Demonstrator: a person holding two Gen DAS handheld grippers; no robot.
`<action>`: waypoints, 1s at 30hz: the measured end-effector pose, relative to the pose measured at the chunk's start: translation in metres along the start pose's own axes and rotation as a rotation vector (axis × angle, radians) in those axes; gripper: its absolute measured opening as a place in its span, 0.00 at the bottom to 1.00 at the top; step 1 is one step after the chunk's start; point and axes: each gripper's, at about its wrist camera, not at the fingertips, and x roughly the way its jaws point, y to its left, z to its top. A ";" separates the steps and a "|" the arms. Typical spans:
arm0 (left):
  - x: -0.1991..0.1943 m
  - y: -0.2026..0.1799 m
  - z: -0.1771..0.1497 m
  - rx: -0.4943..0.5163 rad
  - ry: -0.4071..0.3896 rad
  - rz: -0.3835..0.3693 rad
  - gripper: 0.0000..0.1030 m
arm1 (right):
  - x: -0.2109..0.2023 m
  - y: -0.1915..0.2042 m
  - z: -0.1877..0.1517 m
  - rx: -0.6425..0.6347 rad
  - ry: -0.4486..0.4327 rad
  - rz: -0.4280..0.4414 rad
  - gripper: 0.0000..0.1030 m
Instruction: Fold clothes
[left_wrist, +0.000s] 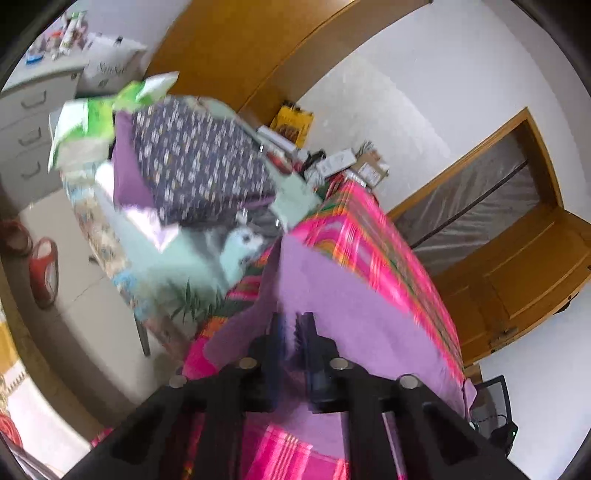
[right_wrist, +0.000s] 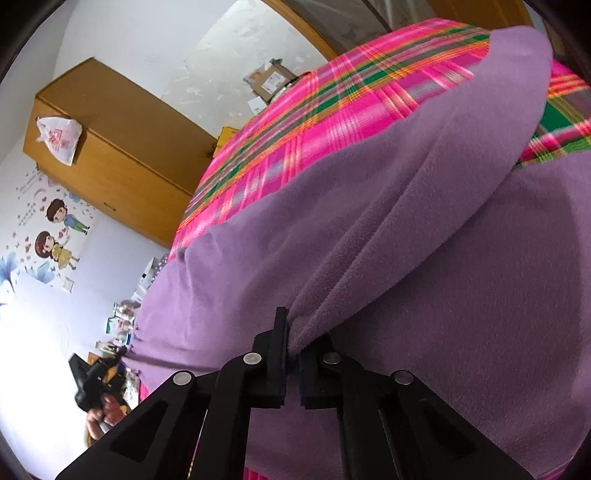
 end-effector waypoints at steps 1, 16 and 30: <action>-0.004 -0.004 0.007 0.005 -0.012 -0.023 0.09 | -0.002 0.002 0.001 -0.007 -0.007 0.005 0.04; 0.004 0.009 0.023 0.028 0.000 -0.005 0.08 | 0.004 0.008 -0.018 -0.043 0.058 0.031 0.03; 0.015 0.040 -0.001 -0.018 0.074 0.037 0.08 | 0.004 0.005 -0.026 -0.068 0.089 0.021 0.03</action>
